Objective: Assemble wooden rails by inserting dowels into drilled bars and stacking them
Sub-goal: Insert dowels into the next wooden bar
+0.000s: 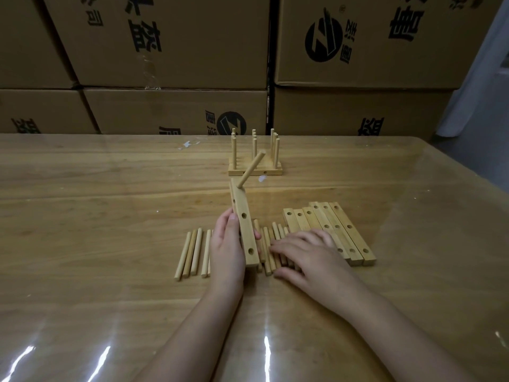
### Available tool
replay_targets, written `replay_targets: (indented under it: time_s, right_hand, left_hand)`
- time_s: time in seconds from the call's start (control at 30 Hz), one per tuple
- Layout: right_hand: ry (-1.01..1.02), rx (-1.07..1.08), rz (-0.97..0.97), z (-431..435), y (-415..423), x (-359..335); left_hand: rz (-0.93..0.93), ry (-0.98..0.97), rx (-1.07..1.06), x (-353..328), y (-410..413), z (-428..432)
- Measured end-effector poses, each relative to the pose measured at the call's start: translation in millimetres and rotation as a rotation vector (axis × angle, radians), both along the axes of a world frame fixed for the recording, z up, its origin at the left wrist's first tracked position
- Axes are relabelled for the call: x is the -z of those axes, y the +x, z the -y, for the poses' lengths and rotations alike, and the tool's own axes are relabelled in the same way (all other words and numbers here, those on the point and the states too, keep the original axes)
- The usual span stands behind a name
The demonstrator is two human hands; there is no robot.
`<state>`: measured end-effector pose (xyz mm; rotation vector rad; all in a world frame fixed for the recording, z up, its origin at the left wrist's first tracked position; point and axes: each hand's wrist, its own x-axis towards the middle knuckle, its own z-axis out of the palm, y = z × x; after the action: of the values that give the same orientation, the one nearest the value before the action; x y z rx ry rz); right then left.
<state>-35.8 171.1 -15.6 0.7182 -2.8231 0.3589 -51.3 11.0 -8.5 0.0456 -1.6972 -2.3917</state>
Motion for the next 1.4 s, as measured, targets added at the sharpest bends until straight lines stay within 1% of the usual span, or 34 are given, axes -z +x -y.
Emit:
replay_targets:
  time_s: [0.13, 0.17, 0.27, 0.33, 0.53, 0.63, 0.7, 0.83, 0.9, 1.0, 1.03, 1.1, 1.17, 1.23, 1.27, 1.3, 1.33, 1.4]
  right_hand:
    - [-0.064, -0.016, -0.124, -0.8, 0.7, -2.8]
    - [-0.061, -0.017, -0.122, 0.0, 1.4, -4.1]
    - [-0.024, 0.004, 0.040, 2.5, 2.9, -1.8]
    - [-0.011, 0.015, 0.089, 2.3, 1.0, 0.2]
    - [-0.035, 0.003, -0.019, -3.2, -1.7, -2.2]
    - [-0.045, 0.007, -0.041, -3.4, -0.2, -3.9]
    - [-0.063, -0.029, -0.068, -3.8, 0.9, -7.7]
    - [-0.212, -0.083, -0.149, -4.2, 4.1, -10.5]
    - [-0.308, -0.039, -0.186, -3.8, 4.0, -11.7]
    - [-0.429, 0.099, -0.258, -5.0, 1.7, -12.5]
    - [-0.460, 0.146, -0.256, -6.1, 0.6, -11.9]
    - [-0.507, 0.245, -0.186, -8.2, -1.6, -9.7]
    - [-0.478, 0.348, -0.113, -11.3, -5.4, -6.6]
    - [-0.379, 0.423, -0.111, -14.6, -9.3, -4.0]
    - [-0.360, 0.445, -0.119, -16.1, -10.9, -2.9]
    - [-0.390, 0.463, -0.115, -17.5, -11.7, -2.2]
    - [-0.474, 0.475, -0.092, -18.9, -11.6, -3.1]
    - [-0.726, 0.458, -0.012, -20.1, -10.6, -6.9]
  left_hand:
    - [0.010, -0.016, -0.003, -1.1, 0.8, 0.3]
    - [0.009, -0.022, -0.002, -1.3, 1.3, 0.3]
    - [0.010, -0.031, -0.002, -2.0, 1.5, 0.0]
    - [0.014, -0.029, -0.004, -2.6, 1.3, -0.4]
    - [0.020, -0.015, -0.013, -3.1, 1.9, -0.4]
    - [0.015, -0.005, -0.018, -3.6, 2.4, 0.0]
    - [0.010, 0.003, -0.013, -3.6, 2.4, -0.2]
    - [0.007, 0.000, -0.003, -3.1, 2.3, -0.3]
    - [0.005, -0.011, -0.005, -2.8, 2.2, -0.2]
    - [0.014, -0.016, -0.001, -3.4, 2.5, -0.4]
    - [0.016, -0.020, 0.003, -3.5, 2.7, -0.4]
    - [0.018, -0.027, 0.009, -3.9, 2.8, -0.5]
    - [0.020, -0.022, 0.015, -4.2, 2.7, -0.3]
    - [0.022, -0.030, 0.014, -3.8, 2.8, 0.1]
    - [0.020, -0.047, 0.008, -3.3, 2.8, 0.4]
    - [0.019, -0.069, 0.003, -2.7, 2.6, 0.4]
    - [0.020, -0.091, -0.002, -2.2, 2.2, 0.2]
    - [0.022, -0.113, -0.009, -1.3, 1.3, -0.3]
